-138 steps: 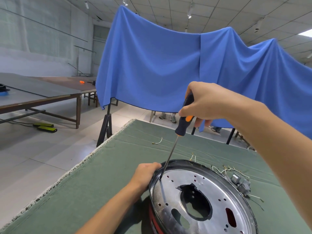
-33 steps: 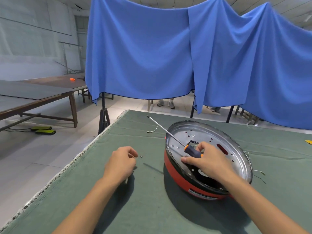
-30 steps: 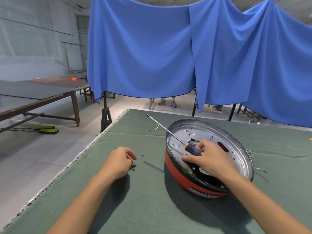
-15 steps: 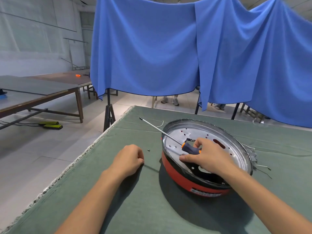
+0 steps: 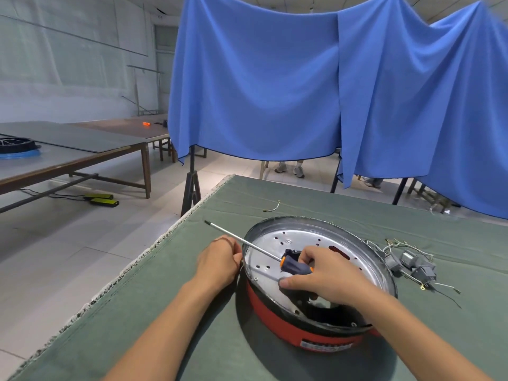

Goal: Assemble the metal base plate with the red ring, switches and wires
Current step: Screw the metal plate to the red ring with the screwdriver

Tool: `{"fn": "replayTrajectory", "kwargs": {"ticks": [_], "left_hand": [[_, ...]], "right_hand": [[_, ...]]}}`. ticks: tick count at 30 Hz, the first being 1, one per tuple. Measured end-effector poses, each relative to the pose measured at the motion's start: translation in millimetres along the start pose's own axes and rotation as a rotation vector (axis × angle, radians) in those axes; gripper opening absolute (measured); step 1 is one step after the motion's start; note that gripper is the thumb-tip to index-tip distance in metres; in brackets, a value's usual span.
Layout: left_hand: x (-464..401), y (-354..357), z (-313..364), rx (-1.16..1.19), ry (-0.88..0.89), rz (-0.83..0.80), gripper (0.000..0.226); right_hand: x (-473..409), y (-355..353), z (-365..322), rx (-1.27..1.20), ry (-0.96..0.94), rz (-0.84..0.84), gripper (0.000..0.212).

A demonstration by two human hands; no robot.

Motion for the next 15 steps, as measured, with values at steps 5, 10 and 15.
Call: {"fn": "replayTrajectory", "kwargs": {"ticks": [5, 10, 15], "left_hand": [[-5, -5, -9, 0.274, -0.178, 0.052, 0.018], [-9, -23, -8, 0.807, -0.473, 0.21, 0.015], [-9, -41, 1, 1.235, -0.659, 0.261, 0.011]], "right_hand": [[-4, -6, 6, -0.17, 0.012, 0.07, 0.043], [-13, -17, 16, -0.495, 0.06, 0.186, 0.039], [-26, -18, 20, -0.64, 0.074, 0.156, 0.033]]}}
Point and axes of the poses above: each hand's wrist, its own x-axis away from the middle knuckle, its own y-axis out of the palm, z = x × y, the point moved 7 cm from there along -x, towards the middle knuckle, and after that the axes turned 13 degrees about z, right-handed, at the moved point
